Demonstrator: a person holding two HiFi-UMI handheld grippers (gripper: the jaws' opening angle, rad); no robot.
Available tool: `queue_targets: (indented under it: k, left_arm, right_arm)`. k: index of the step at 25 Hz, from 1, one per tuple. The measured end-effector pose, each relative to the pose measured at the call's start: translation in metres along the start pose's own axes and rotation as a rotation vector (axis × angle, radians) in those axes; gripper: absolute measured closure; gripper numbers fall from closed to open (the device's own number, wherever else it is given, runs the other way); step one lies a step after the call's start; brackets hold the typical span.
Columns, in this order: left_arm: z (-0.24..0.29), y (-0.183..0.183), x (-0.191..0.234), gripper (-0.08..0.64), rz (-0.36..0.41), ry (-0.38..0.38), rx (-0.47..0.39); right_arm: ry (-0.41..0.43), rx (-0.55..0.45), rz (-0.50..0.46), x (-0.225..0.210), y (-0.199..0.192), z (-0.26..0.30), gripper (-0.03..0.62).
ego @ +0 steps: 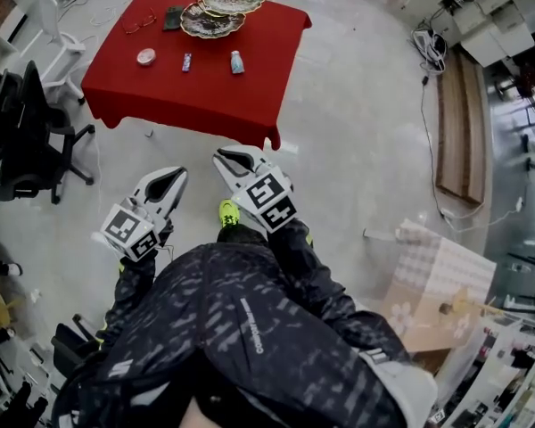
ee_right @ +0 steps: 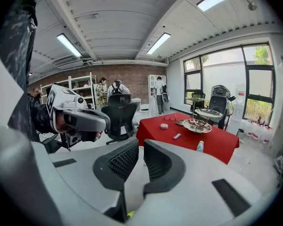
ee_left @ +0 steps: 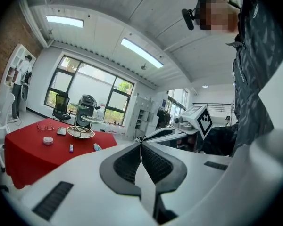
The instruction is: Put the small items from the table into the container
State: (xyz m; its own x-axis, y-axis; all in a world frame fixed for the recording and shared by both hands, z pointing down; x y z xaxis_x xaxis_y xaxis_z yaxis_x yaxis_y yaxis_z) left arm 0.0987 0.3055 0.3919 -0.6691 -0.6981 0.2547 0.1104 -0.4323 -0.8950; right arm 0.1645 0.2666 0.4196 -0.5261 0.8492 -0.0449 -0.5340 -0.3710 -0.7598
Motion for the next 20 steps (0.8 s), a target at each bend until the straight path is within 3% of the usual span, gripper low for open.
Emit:
queue_targets:
  k: [9,20]
  left_arm:
    - [0.053,0.025,0.040,0.548,-0.002,0.003,0.001]
    - [0.080,0.023,0.075,0.548,0.003,-0.007,0.010]
  right_arm:
    - [-0.017,0.011,0.020,-0.069,0.011,0.022,0.568]
    - [-0.038,0.039,0.046,-0.104,0.007,0.062,0.568]
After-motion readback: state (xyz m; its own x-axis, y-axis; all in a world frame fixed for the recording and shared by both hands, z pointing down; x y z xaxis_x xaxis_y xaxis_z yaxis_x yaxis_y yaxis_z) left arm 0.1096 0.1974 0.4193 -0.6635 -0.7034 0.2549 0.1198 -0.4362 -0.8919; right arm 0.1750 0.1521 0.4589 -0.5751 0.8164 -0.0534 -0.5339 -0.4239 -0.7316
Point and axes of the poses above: the fingertips, and each gripper's own axes: z forward along the fingers, x to its left, y out of its top, the point moved 1 cm from there along -z, backward along the fingers, and after that the axes turned 14 degrees about x, right-handed, at the moved point
